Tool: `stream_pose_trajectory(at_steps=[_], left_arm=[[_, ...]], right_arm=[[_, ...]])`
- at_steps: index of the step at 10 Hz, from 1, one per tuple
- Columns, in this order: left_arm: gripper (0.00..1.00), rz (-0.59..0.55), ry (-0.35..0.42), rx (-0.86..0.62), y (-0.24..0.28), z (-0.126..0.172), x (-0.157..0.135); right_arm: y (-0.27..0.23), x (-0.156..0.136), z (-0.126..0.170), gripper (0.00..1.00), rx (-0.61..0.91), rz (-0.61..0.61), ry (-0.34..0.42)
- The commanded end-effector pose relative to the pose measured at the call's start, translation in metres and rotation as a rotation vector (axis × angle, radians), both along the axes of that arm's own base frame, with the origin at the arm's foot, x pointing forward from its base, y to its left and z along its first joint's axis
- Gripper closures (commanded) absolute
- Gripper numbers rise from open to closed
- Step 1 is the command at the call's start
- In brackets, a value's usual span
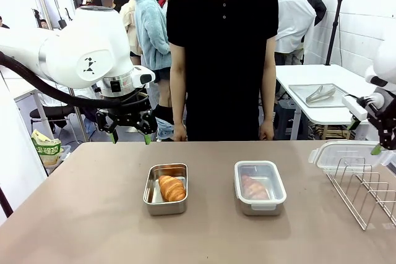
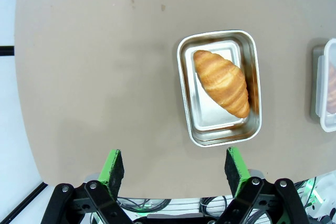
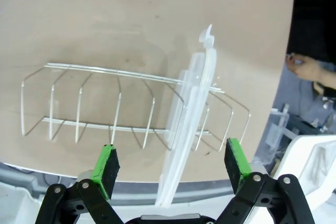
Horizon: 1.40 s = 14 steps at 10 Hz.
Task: Place the bread in airtight containers.
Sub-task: Pick up one Airtight Container lid and hand it to the human.
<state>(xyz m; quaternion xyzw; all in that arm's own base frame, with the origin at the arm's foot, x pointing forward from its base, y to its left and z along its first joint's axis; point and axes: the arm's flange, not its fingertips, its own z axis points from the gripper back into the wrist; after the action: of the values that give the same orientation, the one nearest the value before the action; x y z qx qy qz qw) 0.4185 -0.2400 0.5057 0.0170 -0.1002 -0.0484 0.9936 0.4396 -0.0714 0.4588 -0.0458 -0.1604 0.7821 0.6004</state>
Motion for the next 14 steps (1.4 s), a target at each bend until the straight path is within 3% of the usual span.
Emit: stream_pose_trajectory(at_steps=[1, 4, 8, 11, 12, 14], left_arm=[[0.00, -0.001, 0.001, 0.005, 0.002, 0.002, 0.001], [0.00, -0.001, 0.001, 0.005, 0.002, 0.002, 0.001], [0.00, -0.001, 0.001, 0.005, 0.002, 0.002, 0.001], [0.00, -0.001, 0.001, 0.005, 0.002, 0.002, 0.001], [0.00, -0.001, 0.001, 0.005, 0.002, 0.002, 0.001], [0.00, -0.001, 0.001, 0.005, 0.002, 0.002, 0.001]], right_arm=[[0.005, 0.015, 0.001, 0.00, 0.007, 0.041, -0.021], [0.010, 0.027, -0.016, 0.00, 0.041, 0.026, 0.078], [0.016, 0.031, -0.038, 0.00, 0.031, -0.069, 0.056], [0.011, 0.030, -0.041, 0.00, 0.032, -0.111, 0.100], [0.011, 0.030, -0.041, 0.09, 0.027, -0.101, 0.096], [0.010, 0.030, -0.041, 0.43, 0.020, -0.096, 0.098]])
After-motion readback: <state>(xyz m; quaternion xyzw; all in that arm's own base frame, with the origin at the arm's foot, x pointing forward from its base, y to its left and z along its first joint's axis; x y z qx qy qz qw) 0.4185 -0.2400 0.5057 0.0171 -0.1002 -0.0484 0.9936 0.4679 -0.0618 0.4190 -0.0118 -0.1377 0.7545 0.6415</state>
